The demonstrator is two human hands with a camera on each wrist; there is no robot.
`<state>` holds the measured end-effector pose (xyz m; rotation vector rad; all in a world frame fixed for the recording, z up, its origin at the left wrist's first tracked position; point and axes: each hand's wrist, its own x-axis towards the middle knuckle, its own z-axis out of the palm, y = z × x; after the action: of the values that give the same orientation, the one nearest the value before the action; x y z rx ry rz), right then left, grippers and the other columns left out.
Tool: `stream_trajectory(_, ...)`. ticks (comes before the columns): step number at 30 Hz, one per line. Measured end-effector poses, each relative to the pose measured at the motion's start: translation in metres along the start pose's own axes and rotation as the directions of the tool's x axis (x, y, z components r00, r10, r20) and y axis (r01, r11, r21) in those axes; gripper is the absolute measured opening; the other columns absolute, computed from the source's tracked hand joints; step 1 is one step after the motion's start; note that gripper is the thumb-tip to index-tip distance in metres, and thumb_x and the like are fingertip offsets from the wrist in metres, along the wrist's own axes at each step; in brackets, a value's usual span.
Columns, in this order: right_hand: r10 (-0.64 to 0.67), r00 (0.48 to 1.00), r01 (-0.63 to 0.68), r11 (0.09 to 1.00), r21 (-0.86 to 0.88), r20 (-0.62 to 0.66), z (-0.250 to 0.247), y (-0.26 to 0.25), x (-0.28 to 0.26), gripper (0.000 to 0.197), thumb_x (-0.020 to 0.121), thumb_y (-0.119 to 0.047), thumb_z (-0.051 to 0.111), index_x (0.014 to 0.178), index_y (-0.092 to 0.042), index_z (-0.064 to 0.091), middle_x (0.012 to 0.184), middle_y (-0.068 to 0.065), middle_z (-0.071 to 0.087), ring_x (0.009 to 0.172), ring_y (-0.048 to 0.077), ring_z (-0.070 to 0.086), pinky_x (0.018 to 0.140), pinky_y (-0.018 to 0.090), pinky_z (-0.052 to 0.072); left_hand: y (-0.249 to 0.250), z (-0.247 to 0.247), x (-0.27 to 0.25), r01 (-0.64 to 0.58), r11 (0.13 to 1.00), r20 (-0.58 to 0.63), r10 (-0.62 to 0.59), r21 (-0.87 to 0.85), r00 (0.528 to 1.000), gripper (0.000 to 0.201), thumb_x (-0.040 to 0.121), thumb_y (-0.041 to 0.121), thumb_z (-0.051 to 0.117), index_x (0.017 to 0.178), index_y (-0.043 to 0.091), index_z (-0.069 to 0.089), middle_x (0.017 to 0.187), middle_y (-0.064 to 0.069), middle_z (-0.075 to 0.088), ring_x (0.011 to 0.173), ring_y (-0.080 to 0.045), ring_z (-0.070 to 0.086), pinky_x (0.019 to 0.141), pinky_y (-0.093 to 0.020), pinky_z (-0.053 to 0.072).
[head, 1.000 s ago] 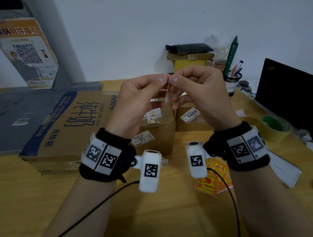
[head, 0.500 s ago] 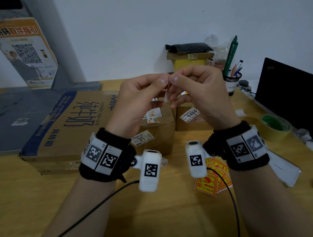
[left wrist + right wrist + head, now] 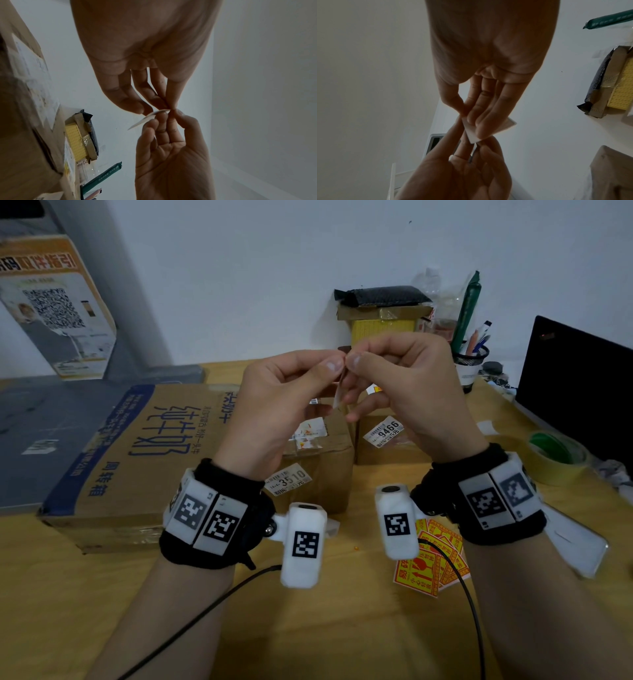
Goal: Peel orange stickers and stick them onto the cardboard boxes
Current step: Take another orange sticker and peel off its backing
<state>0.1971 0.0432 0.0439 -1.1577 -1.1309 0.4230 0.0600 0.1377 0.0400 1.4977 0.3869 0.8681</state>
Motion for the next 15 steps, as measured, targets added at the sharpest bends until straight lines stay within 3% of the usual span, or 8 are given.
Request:
stream_trajectory(7,-0.010,1.000,0.010,0.999,-0.033,0.015,-0.0008,0.0019,-0.0001,0.014,0.096,0.001,0.063,0.084,-0.003,0.070,0.067,0.009,0.070,0.061,0.022,0.069,0.048,0.033,0.059,-0.0001,0.0011,-0.0007,-0.023,0.999,0.008,0.023,0.044,1.000,0.012,0.096,0.012,0.065,0.099,0.014,0.076,0.083,0.002,0.078,0.080,-0.012,0.073,0.073,-0.033,0.059)
stream_trajectory(15,-0.071,0.997,0.072,0.992,-0.107,0.017,0.0003,0.0047,0.0020,0.009,0.094,0.002,0.065,0.086,0.002,0.070,0.063,0.005,0.067,0.057,0.019,0.067,0.046,0.031,0.057,0.0003,0.0009,-0.0005,-0.057,0.995,-0.024,0.059,0.085,0.998,0.009,0.092,0.015,0.071,0.095,0.016,0.078,0.090,-0.007,0.079,0.088,-0.023,0.073,0.080,-0.044,0.060)
